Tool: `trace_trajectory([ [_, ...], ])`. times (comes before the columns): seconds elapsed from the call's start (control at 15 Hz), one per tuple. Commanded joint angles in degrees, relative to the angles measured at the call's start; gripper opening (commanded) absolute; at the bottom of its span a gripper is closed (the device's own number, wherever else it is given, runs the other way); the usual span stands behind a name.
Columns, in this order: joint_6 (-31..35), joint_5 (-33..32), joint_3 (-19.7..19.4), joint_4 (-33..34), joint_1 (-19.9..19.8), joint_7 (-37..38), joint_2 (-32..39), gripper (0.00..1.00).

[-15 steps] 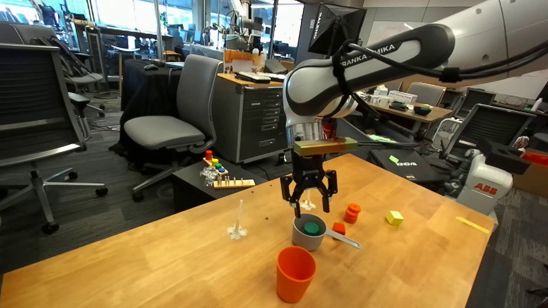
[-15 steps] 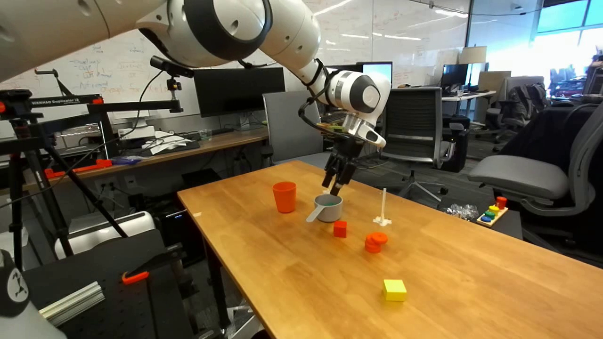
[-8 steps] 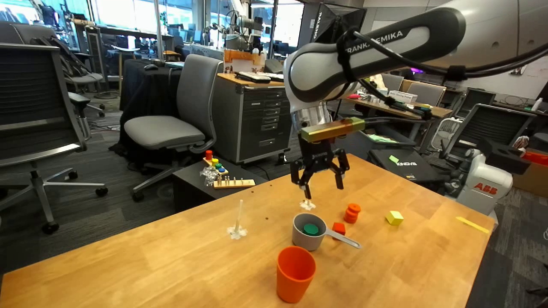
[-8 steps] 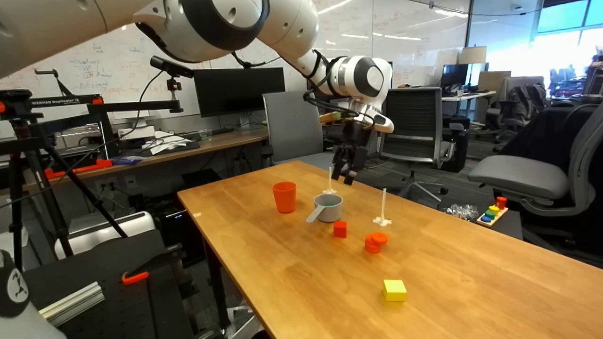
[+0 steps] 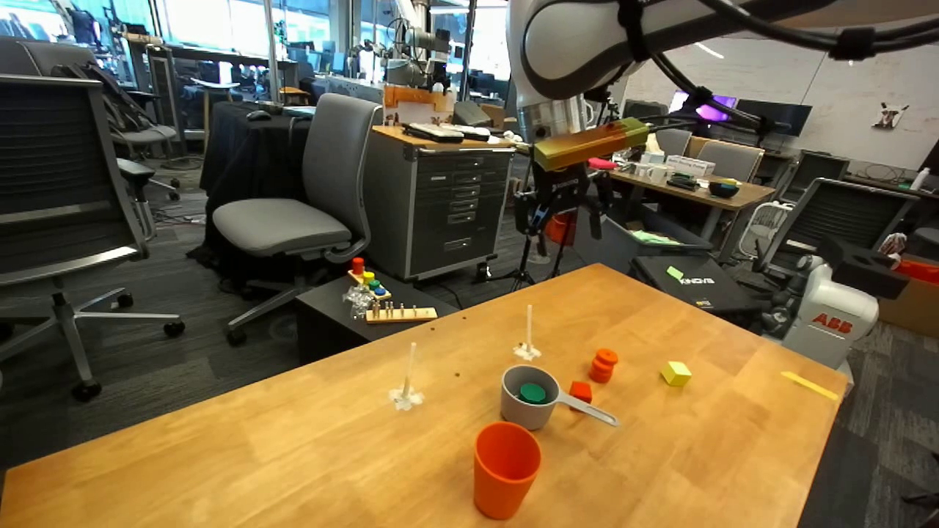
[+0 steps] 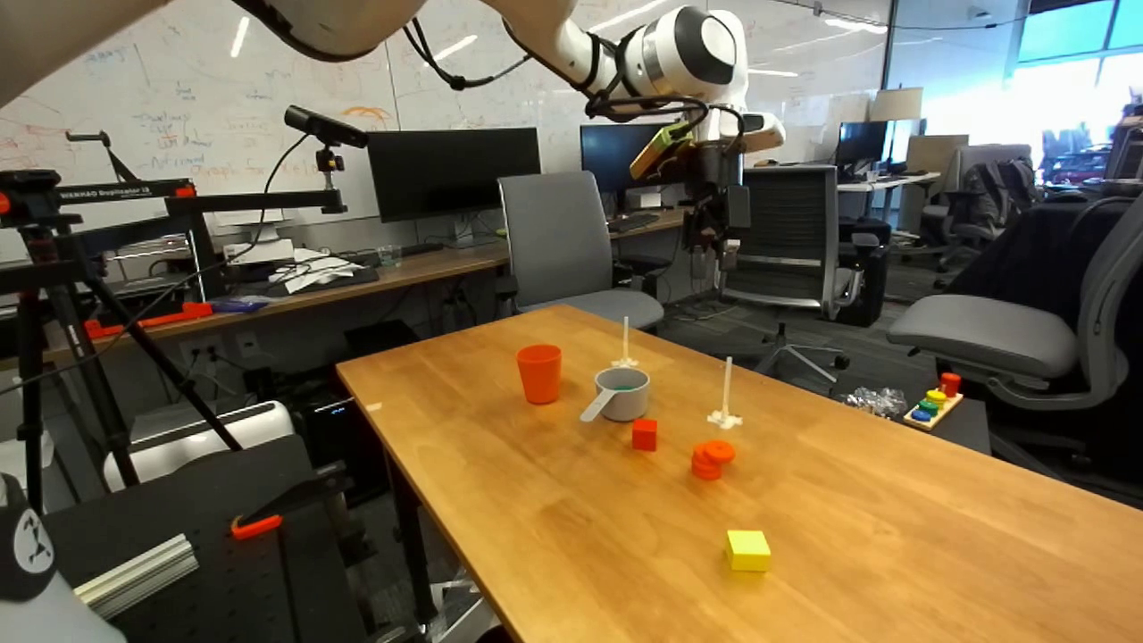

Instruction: Remove the orange cup from the grey cup, then put the green, yellow, and orange blocks inside the grey cup

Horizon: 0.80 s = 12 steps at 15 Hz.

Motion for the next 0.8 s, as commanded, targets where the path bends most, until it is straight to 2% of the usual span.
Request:
trace_trajectory([
  [0.0,0.1,0.0,0.0,-0.3,0.0,0.2,-0.3,1.0],
  [0.13,8.8,-4.6,-2.5,-2.3,1.3,1.5,-0.1,1.0],
  [0.33,17.7,-8.2,-3.9,-4.9,2.1,4.3,0.4,1.0],
  [0.53,24.2,-10.7,-3.7,-9.4,2.4,8.0,-0.8,1.0],
  [0.73,28.2,-10.3,-3.2,-13.9,2.8,12.1,-2.7,1.0],
])
